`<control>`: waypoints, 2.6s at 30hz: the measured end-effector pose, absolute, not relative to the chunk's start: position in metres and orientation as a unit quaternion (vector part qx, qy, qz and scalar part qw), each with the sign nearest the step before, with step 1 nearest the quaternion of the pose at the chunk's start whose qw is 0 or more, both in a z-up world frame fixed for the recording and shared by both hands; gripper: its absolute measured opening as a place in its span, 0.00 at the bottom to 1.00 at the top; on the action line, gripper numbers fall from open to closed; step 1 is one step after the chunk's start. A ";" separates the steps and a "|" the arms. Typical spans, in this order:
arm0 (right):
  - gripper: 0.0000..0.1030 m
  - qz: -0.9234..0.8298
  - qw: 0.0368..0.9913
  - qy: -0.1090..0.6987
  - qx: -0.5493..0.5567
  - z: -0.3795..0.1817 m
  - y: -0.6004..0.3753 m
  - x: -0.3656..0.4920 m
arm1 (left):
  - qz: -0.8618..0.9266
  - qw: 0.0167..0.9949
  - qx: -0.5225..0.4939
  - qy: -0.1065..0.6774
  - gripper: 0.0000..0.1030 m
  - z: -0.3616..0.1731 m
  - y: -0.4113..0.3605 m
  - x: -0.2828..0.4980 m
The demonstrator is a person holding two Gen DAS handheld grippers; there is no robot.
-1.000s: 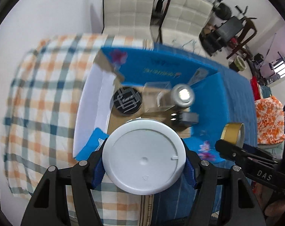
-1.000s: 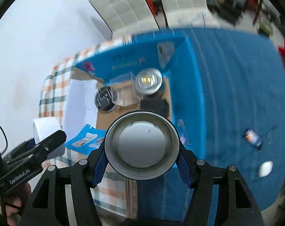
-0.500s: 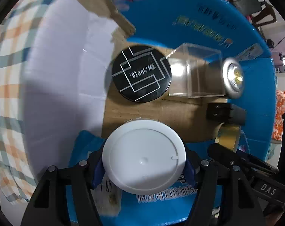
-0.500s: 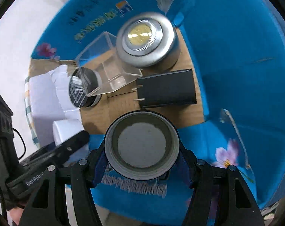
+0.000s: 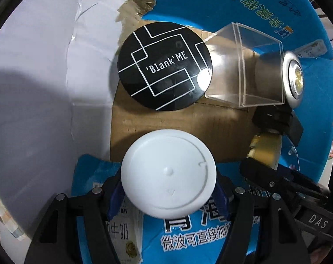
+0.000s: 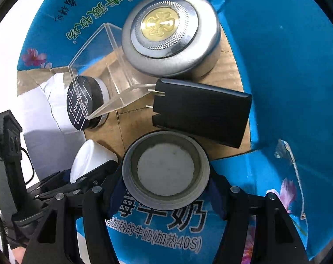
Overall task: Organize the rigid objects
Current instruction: 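Carry the lid and cup into the blue box and release both, then lift both tools out of the blue box, then grasp the printed tube with the left tool while the right tool grasps the white egg-shaped case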
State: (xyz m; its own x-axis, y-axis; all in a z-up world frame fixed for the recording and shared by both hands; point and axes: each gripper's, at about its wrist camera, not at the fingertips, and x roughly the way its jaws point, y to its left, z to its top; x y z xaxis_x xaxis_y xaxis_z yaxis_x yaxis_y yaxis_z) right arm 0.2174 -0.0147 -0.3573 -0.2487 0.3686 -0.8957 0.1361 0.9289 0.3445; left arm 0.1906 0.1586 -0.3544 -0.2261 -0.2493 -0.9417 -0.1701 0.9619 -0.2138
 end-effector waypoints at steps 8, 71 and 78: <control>0.88 0.089 0.599 0.784 0.134 -0.343 -0.019 0.220 | -0.028 0.636 -0.137 0.759 0.83 -0.332 0.151 0.186; 1.00 -0.032 0.767 0.634 0.091 -0.137 -0.298 0.104 | -0.021 0.812 0.005 0.583 1.00 -0.125 -0.071 0.128; 1.00 -0.111 0.687 0.701 0.156 -0.271 -0.400 0.095 | -0.062 0.765 0.047 0.640 1.00 -0.200 -0.167 0.154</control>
